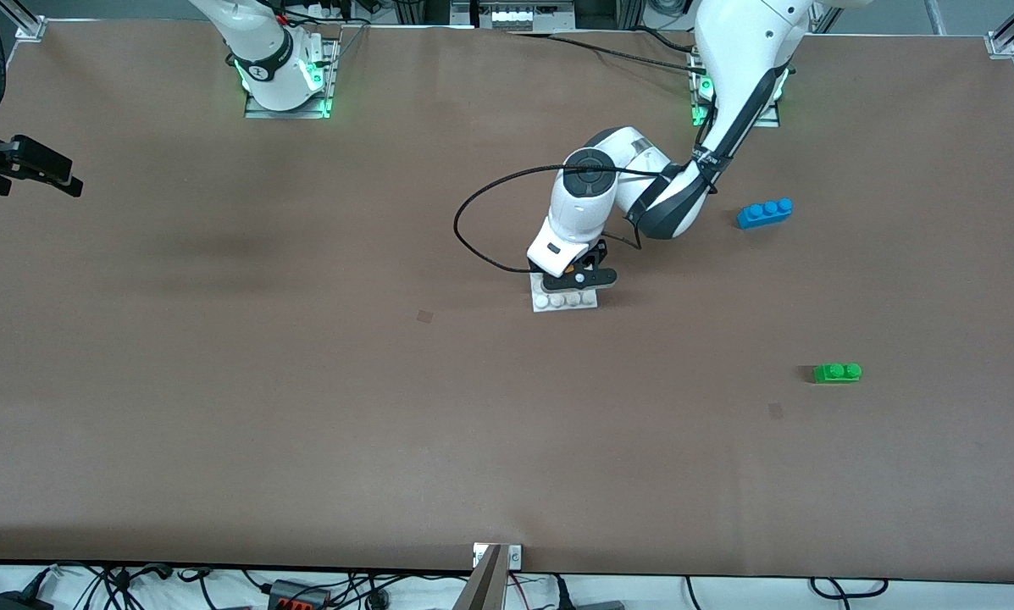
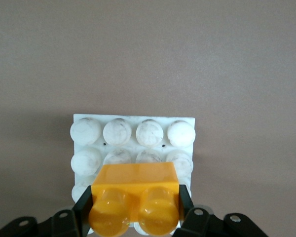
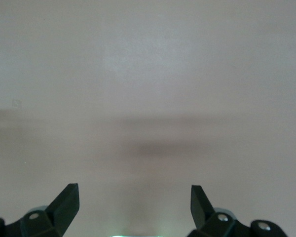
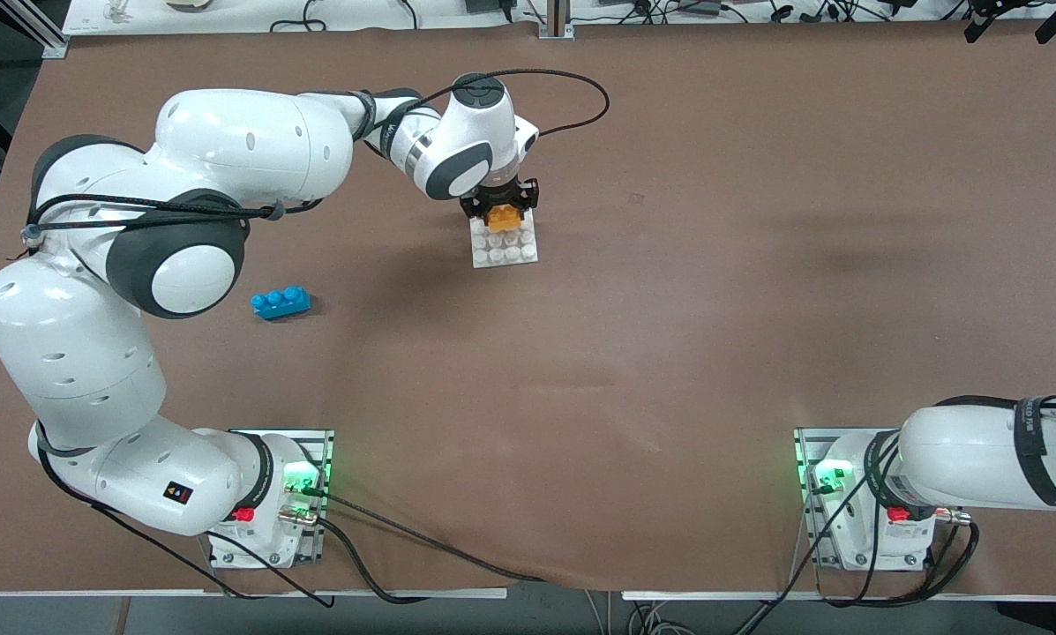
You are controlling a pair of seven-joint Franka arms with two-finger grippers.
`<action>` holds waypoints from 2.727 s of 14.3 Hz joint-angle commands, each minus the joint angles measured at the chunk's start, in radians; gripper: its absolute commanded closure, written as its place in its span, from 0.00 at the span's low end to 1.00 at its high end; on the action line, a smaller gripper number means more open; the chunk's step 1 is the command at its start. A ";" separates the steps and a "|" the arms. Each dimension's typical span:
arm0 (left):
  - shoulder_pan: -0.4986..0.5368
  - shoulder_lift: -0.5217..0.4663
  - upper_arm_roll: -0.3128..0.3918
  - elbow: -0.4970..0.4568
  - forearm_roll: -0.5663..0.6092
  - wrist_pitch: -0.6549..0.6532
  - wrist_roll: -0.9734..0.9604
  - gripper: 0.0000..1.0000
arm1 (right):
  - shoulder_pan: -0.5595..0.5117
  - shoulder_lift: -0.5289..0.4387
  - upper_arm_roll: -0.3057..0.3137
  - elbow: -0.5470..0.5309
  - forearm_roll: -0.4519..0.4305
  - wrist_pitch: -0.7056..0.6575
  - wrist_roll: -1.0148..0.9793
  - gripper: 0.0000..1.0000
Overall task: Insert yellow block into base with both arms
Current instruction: 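Lower the yellow block and press it onto the base studs with the left gripper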
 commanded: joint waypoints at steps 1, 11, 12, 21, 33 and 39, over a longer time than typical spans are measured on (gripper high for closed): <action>-0.004 -0.030 0.002 -0.042 0.056 0.009 -0.030 0.53 | -0.005 -0.012 0.009 -0.018 -0.007 0.016 0.028 0.00; -0.004 -0.021 -0.001 -0.056 0.089 0.012 -0.036 0.53 | 0.001 -0.010 0.016 -0.012 -0.004 0.011 0.028 0.00; -0.005 -0.020 -0.001 -0.056 0.089 0.012 -0.036 0.53 | 0.001 -0.010 0.016 -0.012 -0.002 0.011 0.028 0.00; -0.010 0.008 -0.002 -0.056 0.102 0.042 -0.035 0.53 | 0.000 -0.010 0.016 -0.012 0.001 0.011 0.028 0.00; 0.029 0.011 -0.047 -0.082 0.119 0.045 -0.035 0.53 | 0.003 -0.010 0.017 -0.012 -0.002 0.011 0.028 0.00; 0.067 0.010 -0.079 -0.092 0.127 0.045 -0.024 0.53 | 0.010 -0.010 0.019 -0.012 -0.004 0.009 0.028 0.00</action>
